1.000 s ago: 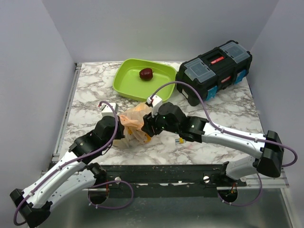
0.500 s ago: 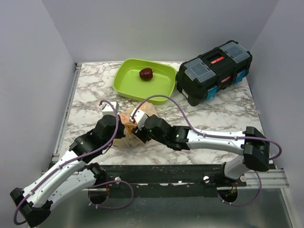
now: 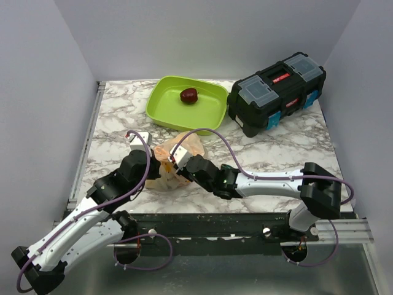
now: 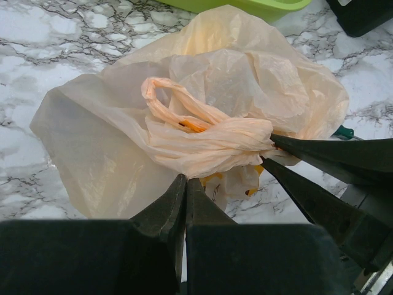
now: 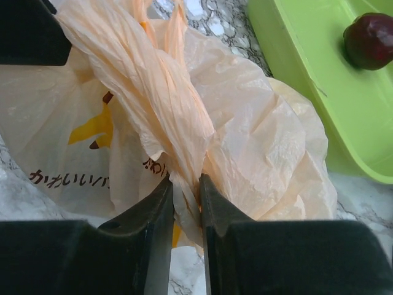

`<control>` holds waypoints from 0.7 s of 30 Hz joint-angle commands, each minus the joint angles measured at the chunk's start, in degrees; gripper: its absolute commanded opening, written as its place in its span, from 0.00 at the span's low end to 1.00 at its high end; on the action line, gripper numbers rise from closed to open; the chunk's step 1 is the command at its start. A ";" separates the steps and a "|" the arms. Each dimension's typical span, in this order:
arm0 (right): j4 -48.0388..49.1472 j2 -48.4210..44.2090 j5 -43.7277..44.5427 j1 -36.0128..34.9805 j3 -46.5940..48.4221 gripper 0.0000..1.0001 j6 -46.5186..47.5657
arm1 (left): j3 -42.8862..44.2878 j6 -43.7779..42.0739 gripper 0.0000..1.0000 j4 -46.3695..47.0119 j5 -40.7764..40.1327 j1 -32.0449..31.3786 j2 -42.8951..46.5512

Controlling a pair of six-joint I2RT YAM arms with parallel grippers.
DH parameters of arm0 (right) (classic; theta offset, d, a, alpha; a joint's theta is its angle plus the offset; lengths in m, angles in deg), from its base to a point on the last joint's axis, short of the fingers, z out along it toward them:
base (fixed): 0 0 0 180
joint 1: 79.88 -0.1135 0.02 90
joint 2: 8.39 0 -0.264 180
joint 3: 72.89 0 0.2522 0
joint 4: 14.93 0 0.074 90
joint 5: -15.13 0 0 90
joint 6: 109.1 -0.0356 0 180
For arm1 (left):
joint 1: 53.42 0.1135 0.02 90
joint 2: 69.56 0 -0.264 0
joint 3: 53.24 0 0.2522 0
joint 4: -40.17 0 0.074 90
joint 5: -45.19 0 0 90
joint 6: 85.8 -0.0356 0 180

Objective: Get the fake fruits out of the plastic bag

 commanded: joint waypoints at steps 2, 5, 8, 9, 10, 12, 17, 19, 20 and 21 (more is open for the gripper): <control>4.58 -0.66 4.92 -0.17 -3.52 0.17 -2.70 | 1.02 -0.43 0.00 1.37 -0.92 0.07 2.11; 6.31 -3.11 5.14 -0.14 -6.32 0.08 -5.16 | 1.05 0.32 0.00 0.22 -1.94 0.09 2.80; 7.03 -5.89 4.97 -0.10 -9.16 0.01 -8.55 | 0.76 1.30 0.00 -0.89 -2.66 0.09 3.92; 7.03 -7.11 4.71 -0.08 -10.01 0.01 -11.13 | 0.63 1.75 0.00 -1.27 -2.91 0.09 4.27; 7.03 -8.54 3.45 0.07 -10.77 0.01 -12.82 | 0.51 2.07 0.00 -1.57 -3.18 0.09 4.76; 7.75 -11.29 -0.65 0.80 -12.99 0.01 -15.96 | 0.11 2.59 0.00 -1.76 -3.58 0.09 5.98; 7.57 -14.60 -8.35 3.60 -15.00 0.01 -23.42 | -0.31 2.80 0.04 -1.69 -3.50 0.18 8.59; 7.39 -14.51 -10.68 3.72 -15.00 0.01 -24.38 | -0.12 2.03 0.17 -1.34 -2.13 0.18 9.48; 7.15 -14.38 -11.55 3.69 -14.83 0.01 -24.85 | -0.12 1.11 0.25 -0.75 -1.22 0.12 9.86; 6.93 -14.35 -11.97 3.68 -14.72 0.01 -25.33 | 0.03 0.15 0.32 -0.10 0.17 0.17 10.32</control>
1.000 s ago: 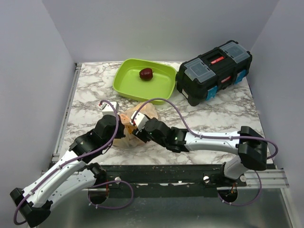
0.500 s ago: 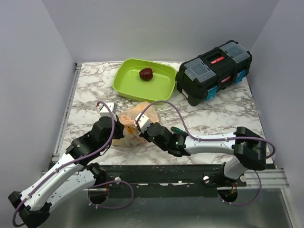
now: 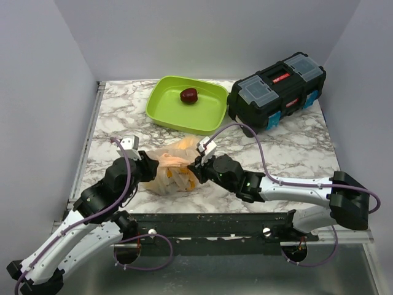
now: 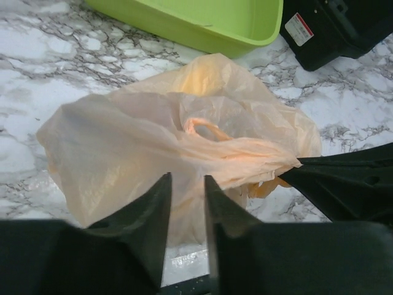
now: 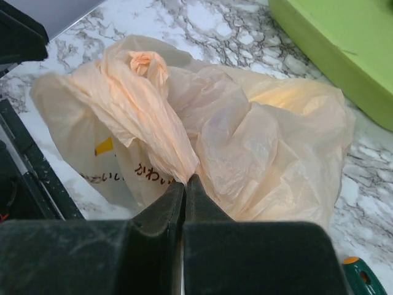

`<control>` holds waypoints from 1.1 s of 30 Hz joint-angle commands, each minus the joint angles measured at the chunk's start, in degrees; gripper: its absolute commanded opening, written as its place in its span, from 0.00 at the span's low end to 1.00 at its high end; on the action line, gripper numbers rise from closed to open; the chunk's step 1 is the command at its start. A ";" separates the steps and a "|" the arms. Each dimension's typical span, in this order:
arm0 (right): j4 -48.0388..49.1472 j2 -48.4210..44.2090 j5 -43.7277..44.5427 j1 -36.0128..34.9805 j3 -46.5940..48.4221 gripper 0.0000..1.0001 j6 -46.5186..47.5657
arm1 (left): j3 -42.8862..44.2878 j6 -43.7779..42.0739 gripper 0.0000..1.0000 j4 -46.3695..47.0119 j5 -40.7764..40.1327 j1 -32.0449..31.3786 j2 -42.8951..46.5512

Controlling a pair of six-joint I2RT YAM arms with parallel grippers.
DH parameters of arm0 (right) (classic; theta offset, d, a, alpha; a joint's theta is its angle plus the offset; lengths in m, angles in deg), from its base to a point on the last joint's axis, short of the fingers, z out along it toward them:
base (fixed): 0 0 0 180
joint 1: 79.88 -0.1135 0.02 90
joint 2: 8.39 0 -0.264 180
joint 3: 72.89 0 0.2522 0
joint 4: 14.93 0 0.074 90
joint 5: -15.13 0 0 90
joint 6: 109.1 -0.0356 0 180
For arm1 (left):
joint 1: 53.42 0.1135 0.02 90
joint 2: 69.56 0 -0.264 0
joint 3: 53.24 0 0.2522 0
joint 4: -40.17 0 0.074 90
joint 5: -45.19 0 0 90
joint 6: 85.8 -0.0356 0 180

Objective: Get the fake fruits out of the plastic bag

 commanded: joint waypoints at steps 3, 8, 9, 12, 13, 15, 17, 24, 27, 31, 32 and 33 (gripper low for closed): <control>-2.96 -0.64 -5.72 0.58 -1.15 0.01 -5.54 | 1.90 -6.63 0.59 2.51 5.29 0.40 2.91; -4.00 -1.34 -6.92 0.56 -0.69 0.01 -4.90 | 5.73 -13.72 0.93 4.21 12.98 0.40 -0.99; -4.06 -1.48 -7.44 0.57 -0.68 0.01 -4.81 | 6.67 -14.89 0.95 3.92 15.11 0.40 -3.12; -3.75 -1.68 -7.90 0.59 -0.69 0.01 -4.53 | 8.89 -17.23 0.96 2.99 18.13 0.40 -9.46; -4.14 -1.59 -7.61 0.60 -0.40 0.01 -4.53 | 9.24 -16.91 0.96 2.79 17.79 0.40 -11.52; -5.49 -1.56 -7.26 0.63 0.35 0.01 -4.53 | 9.04 -17.06 0.95 3.50 18.62 0.39 -14.41; -5.43 -1.85 -7.39 0.62 0.11 0.01 -4.52 | 7.57 -17.71 0.95 5.83 21.73 0.40 -16.20; -5.07 -2.72 -6.78 0.64 -0.68 0.01 -4.59 | 5.95 -17.42 0.94 7.08 24.75 0.39 -20.23; -5.33 -2.25 -6.99 0.59 0.15 0.01 -4.46 | 5.82 -16.74 0.88 6.66 24.20 0.40 -20.97; -4.79 -1.46 -7.72 0.60 0.85 0.01 -4.23 | 5.25 -15.58 0.66 7.13 22.38 0.40 -21.68; -4.94 -1.33 -7.69 0.57 1.11 0.01 -4.18 | 5.54 -15.27 0.60 6.81 20.91 0.39 -22.02; -5.17 -1.16 -7.74 0.63 1.28 0.01 -4.25 | 5.92 -15.11 0.58 6.52 20.90 0.40 -22.47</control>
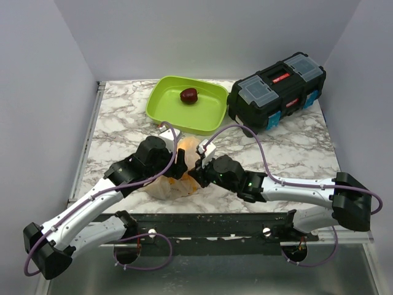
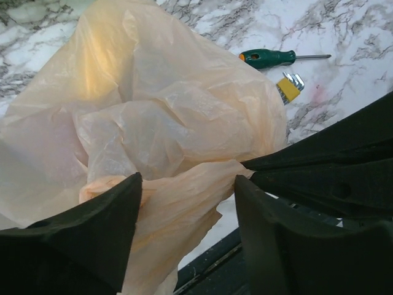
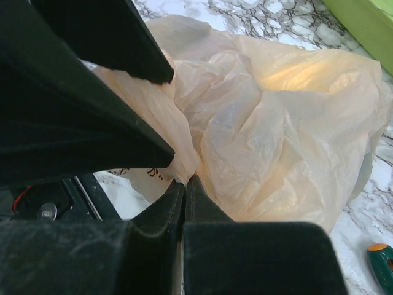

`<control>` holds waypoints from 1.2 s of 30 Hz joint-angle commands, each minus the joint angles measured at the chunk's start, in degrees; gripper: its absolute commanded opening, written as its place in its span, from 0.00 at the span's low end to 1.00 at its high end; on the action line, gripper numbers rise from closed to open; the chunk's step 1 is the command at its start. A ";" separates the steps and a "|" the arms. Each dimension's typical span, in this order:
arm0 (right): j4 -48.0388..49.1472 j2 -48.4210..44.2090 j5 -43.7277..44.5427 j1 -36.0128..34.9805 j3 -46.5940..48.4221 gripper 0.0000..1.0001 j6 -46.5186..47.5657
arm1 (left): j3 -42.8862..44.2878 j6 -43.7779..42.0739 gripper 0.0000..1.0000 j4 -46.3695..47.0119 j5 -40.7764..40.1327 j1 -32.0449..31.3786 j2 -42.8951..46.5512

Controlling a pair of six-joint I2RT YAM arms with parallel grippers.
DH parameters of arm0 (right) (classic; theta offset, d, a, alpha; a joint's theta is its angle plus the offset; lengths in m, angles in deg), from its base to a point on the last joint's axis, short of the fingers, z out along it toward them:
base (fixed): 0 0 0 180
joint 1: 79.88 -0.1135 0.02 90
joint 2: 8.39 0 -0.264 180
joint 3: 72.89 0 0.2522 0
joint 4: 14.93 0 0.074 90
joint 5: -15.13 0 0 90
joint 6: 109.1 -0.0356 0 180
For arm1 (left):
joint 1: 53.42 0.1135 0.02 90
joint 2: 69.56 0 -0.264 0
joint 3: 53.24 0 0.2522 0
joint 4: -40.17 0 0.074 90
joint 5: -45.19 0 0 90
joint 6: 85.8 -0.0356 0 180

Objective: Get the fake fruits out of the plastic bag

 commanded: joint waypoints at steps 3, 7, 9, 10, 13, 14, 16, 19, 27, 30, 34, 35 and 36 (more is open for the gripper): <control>-0.29 0.13 -1.22 0.09 1.78 0.01 -0.21 | 0.11 0.83 0.60 1.11 -0.70 0.07 -1.89; -0.61 -0.22 -0.89 0.09 1.82 0.01 -0.53 | 0.45 0.41 0.56 0.89 0.93 0.07 -2.41; -0.53 -0.39 -0.64 0.06 1.75 0.01 -0.53 | 0.70 0.38 0.47 0.42 -0.88 0.07 -2.35; -0.63 -0.46 -0.41 0.06 1.60 0.01 -0.47 | 0.95 0.38 0.43 -0.08 -2.29 0.05 -2.32; -0.77 -0.65 -0.02 0.05 1.47 0.01 -0.50 | 1.69 0.97 0.31 -0.88 -5.37 0.07 -1.56; -0.85 -0.73 0.04 0.02 1.34 0.01 -0.61 | 1.65 1.14 0.25 -0.75 -6.25 0.05 -1.19; -0.87 -0.85 0.25 0.07 1.08 0.01 -0.82 | 1.44 1.96 0.08 -0.52 -8.55 0.07 -0.08; -1.65 -1.20 1.33 0.05 0.97 0.02 -1.42 | 1.08 3.15 0.01 -0.62 -12.39 0.07 2.15; -1.97 -3.28 5.01 0.02 -1.93 0.03 -3.30 | -0.65 8.65 0.00 -3.14 -26.74 0.07 9.95; -1.52 -4.90 6.69 0.02 -3.78 0.01 -4.27 | -1.99 11.14 0.00 -3.61 -32.28 0.14 14.62; -1.69 -7.48 12.69 0.09 -6.50 0.01 -7.15 | -4.35 13.92 0.00 -2.78 -36.24 0.23 21.25; -1.66 -8.41 14.76 0.04 -7.19 0.01 -8.25 | -5.00 14.65 0.00 -2.69 -37.32 0.30 22.88; -1.71 -9.22 16.21 0.08 -8.13 0.01 -9.07 | -5.51 15.72 0.00 -2.70 -38.36 0.33 24.26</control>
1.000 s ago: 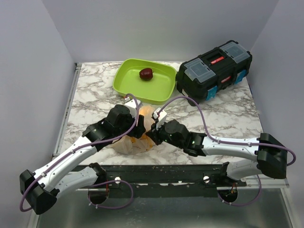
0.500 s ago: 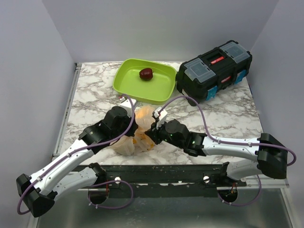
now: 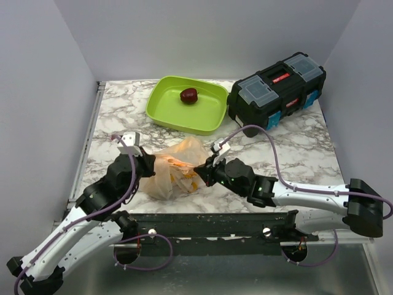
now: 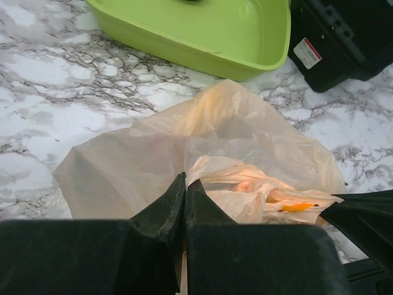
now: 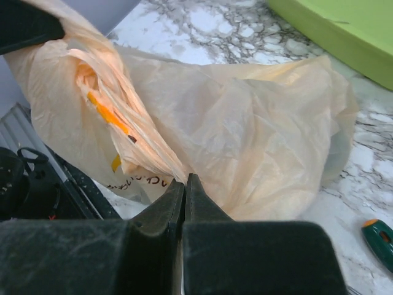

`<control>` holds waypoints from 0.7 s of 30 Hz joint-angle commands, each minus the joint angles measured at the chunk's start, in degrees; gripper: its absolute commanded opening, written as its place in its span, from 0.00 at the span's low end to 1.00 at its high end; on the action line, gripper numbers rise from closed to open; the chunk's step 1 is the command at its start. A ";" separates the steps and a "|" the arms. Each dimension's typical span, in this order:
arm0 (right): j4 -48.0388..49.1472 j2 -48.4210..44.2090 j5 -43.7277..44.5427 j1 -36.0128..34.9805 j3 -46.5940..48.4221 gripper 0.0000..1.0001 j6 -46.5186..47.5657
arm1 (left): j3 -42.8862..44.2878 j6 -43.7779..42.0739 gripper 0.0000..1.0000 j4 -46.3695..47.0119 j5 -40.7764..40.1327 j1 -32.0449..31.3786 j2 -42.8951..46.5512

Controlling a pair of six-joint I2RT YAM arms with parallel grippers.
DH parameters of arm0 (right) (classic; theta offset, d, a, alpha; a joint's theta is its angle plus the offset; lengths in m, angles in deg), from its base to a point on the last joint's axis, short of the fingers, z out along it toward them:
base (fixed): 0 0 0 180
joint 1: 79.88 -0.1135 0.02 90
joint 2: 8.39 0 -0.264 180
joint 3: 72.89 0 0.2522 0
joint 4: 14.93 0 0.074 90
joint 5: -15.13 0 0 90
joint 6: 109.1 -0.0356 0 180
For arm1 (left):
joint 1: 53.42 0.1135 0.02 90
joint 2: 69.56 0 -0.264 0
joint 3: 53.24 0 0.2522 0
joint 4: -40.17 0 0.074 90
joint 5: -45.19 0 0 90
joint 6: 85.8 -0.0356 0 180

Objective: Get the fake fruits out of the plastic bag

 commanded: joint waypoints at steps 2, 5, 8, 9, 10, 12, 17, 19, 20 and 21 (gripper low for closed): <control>-3.46 -4.69 12.46 0.44 -5.47 0.01 -5.13 | -2.84 5.02 0.00 -0.11 -14.22 0.77 8.86; -3.02 -6.19 12.88 0.52 -6.63 0.08 -5.91 | -4.08 5.99 0.00 0.08 -15.97 0.77 12.43; -2.40 -6.02 10.97 0.48 -6.59 0.19 -4.76 | -4.93 5.10 0.00 1.41 -14.88 0.78 14.58; -2.38 -5.70 10.33 0.52 -6.16 0.21 -4.26 | -5.07 4.59 0.00 1.87 -14.25 0.77 14.90; -2.48 -5.27 9.38 0.46 -5.59 0.23 -3.45 | -5.12 4.19 0.00 2.17 -13.37 0.80 15.13; -3.16 -4.33 8.32 0.52 -3.98 0.27 -2.55 | -5.12 3.87 0.00 2.35 -12.13 0.77 15.16; -4.60 -1.95 7.27 0.46 0.49 0.52 -0.95 | -5.46 2.73 0.00 3.49 -8.86 0.78 14.81; -5.90 -1.35 10.80 0.45 2.16 0.55 -1.90 | -5.51 2.30 0.00 3.91 -7.73 0.79 14.71; -6.81 -1.37 13.29 0.46 2.87 0.61 -3.01 | -5.56 2.20 0.00 3.92 -7.41 0.79 14.68; -7.52 -1.49 16.12 0.55 3.11 0.67 -4.44 | -5.56 2.10 0.00 4.00 -7.05 0.78 14.71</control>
